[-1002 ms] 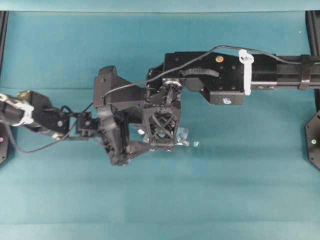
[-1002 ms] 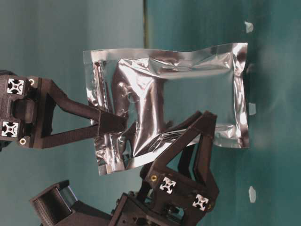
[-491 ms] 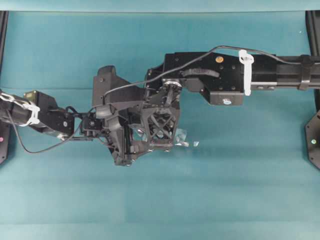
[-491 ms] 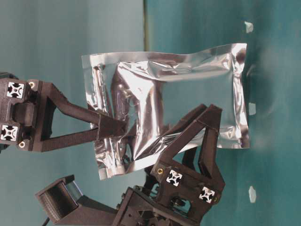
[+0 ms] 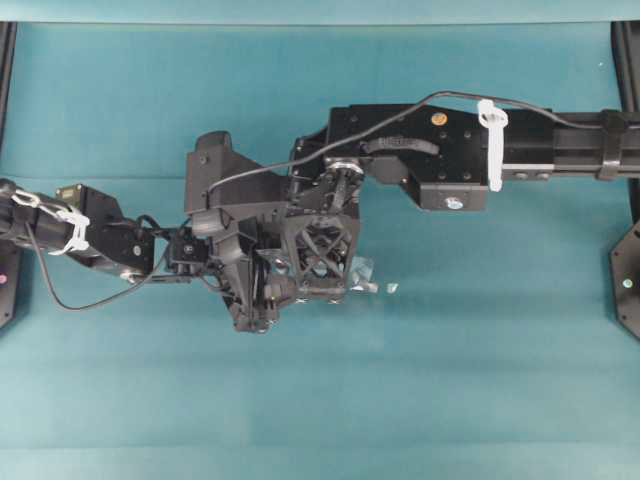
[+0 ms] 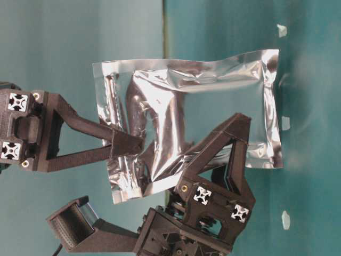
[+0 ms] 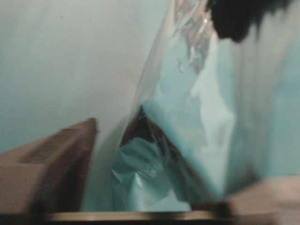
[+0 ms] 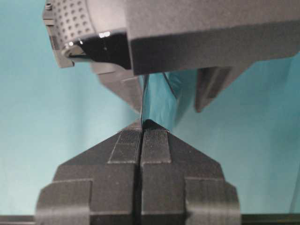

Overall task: Hand over the silver zip bag and make it stand upright.
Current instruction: 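Open the right gripper, release the bag, and retract right arm rightward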

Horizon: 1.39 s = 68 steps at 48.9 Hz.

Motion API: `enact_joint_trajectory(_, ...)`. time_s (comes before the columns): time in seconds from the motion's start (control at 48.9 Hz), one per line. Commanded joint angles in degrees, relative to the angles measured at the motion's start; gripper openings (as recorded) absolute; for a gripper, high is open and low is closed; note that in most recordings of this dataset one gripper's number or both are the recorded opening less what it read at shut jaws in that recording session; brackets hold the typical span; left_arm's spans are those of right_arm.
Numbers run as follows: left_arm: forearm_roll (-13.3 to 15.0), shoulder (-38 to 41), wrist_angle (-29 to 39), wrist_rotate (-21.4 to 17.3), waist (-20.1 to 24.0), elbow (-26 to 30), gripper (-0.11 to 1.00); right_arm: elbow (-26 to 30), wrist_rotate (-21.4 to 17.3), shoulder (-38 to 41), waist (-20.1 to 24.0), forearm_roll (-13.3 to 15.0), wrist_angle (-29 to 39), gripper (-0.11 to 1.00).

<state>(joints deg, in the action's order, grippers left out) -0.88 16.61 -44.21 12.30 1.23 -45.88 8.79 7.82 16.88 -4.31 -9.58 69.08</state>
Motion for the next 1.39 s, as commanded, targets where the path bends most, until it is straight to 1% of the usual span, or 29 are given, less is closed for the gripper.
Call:
enact_joint_trajectory(0.0, -0.18, -0.44, -0.62, -0.26, -0.09, 0.18, 0.53, 0.09, -0.53, -1.67, 0.18, -0.26, -0.35, -0.05)
enact_joint_trajectory(0.164, -0.09, -0.53, 0.62, -0.79, -0.26, -0.35, 0.25, -1.14, -0.53, -2.11, 0.0, -0.26, -0.7, -0.05)
enact_joint_trajectory(0.348, -0.09, -1.32, 3.69, -1.23, -0.26, 0.09, 0.24, -2.72, -0.62, -2.99, 0.0, -0.18, -2.2, -0.05)
enact_joint_trajectory(0.511, -0.18, -2.72, 7.73, -3.43, -0.35, 0.53, 0.24, -2.72, -0.62, -3.16, 0.0, -0.09, -3.6, -0.05)
enact_joint_trajectory(0.716, -0.18, -3.87, 11.25, -5.63, -0.44, 0.79, 0.24, -2.37, -0.7, -3.69, -0.09, -0.09, -3.43, 0.03)
enact_joint_trajectory(0.818, -0.18, -4.92, 12.74, -6.77, -0.44, 0.44, 0.24, -2.37, -1.23, -4.31, -0.09, -0.09, -3.34, 0.14)
enact_joint_trajectory(0.859, -0.18, -5.27, 13.27, -7.12, -0.44, 0.35, 0.24, -2.46, -2.02, -4.66, -0.09, -0.09, -3.34, 0.21)
enact_joint_trajectory(0.941, -0.18, -5.54, 13.71, -7.65, -0.35, 0.53, 0.24, -2.37, -3.69, -5.19, -0.35, -0.09, -3.25, 0.43)
enact_joint_trajectory(1.063, -0.18, -5.54, 13.71, -7.73, -0.26, 0.7, 0.24, -2.72, -4.04, -6.68, -0.18, 0.53, -2.81, 0.8)
enact_joint_trajectory(1.125, -0.18, -5.54, 13.89, -7.73, -0.26, 0.62, 0.24, -2.81, -4.13, -7.65, -0.09, 1.14, -2.9, 0.92)
enact_joint_trajectory(1.165, -0.18, -5.54, 14.15, -7.73, -0.26, 0.53, 0.24, -2.81, -4.22, -8.44, -0.09, 1.49, -2.9, 0.93)
enact_joint_trajectory(1.247, -0.18, -5.62, 14.68, -7.91, -0.26, 0.53, 0.24, -2.9, -4.48, -10.11, -0.18, 2.55, -2.81, 0.91)
enact_joint_trajectory(1.37, -0.18, -5.8, 14.94, -8.09, -0.26, 0.79, 0.24, -3.87, -4.57, -12.66, -0.09, 3.96, -2.81, 0.91)
